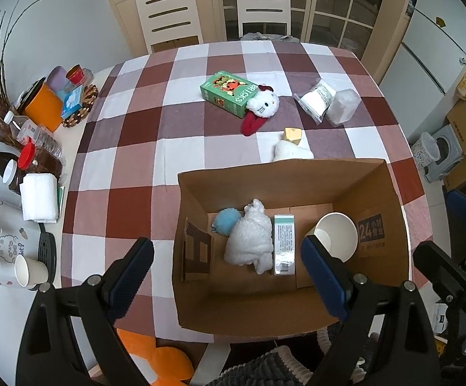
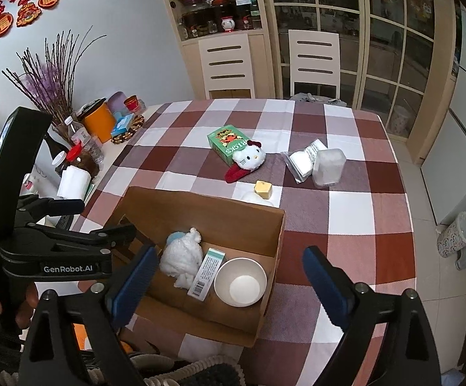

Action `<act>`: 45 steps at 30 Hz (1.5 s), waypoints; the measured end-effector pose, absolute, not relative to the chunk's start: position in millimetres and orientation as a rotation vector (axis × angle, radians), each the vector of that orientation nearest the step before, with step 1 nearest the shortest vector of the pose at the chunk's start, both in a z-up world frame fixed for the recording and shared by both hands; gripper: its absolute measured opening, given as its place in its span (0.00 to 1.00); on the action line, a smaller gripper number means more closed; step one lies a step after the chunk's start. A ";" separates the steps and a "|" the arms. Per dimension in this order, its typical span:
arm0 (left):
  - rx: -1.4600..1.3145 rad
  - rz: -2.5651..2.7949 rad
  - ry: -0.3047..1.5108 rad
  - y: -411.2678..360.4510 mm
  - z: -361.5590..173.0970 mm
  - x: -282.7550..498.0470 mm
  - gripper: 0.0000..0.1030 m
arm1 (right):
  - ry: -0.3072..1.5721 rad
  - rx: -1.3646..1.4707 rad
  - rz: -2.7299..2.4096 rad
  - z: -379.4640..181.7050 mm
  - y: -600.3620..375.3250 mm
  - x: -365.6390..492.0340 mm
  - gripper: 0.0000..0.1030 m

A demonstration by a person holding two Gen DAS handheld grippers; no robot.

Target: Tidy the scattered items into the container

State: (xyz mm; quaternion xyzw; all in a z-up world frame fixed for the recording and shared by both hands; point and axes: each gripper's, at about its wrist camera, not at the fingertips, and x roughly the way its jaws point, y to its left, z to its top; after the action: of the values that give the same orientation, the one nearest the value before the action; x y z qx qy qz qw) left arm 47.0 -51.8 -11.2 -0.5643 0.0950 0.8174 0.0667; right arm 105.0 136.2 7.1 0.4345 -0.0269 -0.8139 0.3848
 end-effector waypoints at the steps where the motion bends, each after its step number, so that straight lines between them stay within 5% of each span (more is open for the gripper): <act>1: -1.704 2.460 0.287 -51.6 -11.7 47.4 0.91 | -0.069 1.108 -2.072 6.7 136.6 105.0 0.91; 33: -1.917 2.367 0.287 -64.2 -47.8 50.1 0.91 | -0.023 1.203 -2.022 -19.4 138.7 97.1 0.91; 45: -2.016 2.603 0.213 -194.8 -35.5 39.0 0.91 | -0.036 1.305 -2.253 -51.8 198.9 24.7 0.91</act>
State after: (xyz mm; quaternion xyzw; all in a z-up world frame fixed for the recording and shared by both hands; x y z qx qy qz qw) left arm 39.0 -194.8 -35.5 -0.6091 0.0644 0.7866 -0.0787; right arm 24.7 198.9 -51.8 0.4833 -0.0132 -0.8342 0.2655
